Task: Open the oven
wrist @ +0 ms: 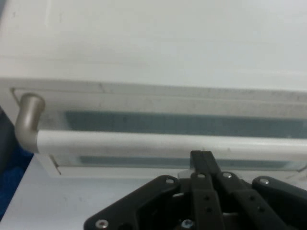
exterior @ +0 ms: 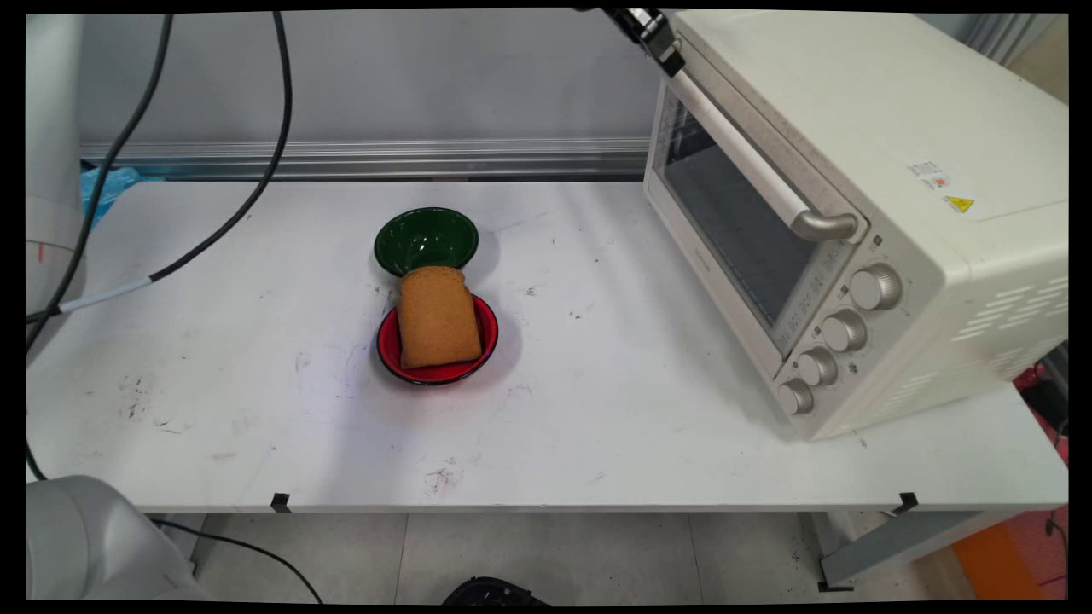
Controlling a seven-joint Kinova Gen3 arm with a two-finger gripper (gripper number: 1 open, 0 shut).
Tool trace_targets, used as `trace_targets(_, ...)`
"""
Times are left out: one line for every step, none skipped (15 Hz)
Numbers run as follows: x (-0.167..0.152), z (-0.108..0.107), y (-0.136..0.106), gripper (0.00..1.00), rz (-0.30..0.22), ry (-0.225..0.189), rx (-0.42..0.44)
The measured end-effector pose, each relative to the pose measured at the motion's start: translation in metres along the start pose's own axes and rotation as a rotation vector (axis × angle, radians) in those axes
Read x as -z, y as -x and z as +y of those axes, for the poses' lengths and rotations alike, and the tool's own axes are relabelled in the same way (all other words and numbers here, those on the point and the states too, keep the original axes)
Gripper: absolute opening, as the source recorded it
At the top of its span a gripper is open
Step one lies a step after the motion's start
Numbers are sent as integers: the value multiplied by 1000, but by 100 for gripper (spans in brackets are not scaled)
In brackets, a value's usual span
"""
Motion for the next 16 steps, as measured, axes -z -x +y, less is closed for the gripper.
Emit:
trace_targets(-2,0,-3,0,1,0,-2)
trace_targets(-5,0,-6,0,2,-1,-3)
trace_targets(-7,0,-10,0,4,-3,-3)
trace_targets(-10,0,-13,0,7,-4,-2)
trace_targets(-12,0,-15,0,9,-5,-1)
trace_targets(-15,0,-18,0,11,-7,2)
trace_targets(-18,0,-20,0,13,-8,5)
trace_targets(-21,0,-22,0,15,-9,9)
trace_targets(-23,0,-22,0,16,-10,11)
trace_targets(-25,0,-23,0,16,-11,15)
trace_targets(-27,0,-24,0,17,-12,18)
trace_targets(-30,0,-24,0,17,-13,24)
trace_targets(-33,0,-24,0,17,-13,28)
trace_targets(-35,0,-24,0,16,-13,30)
trace_targets(-38,0,-24,0,15,-13,34)
trace_targets(-41,0,-23,0,14,-13,38)
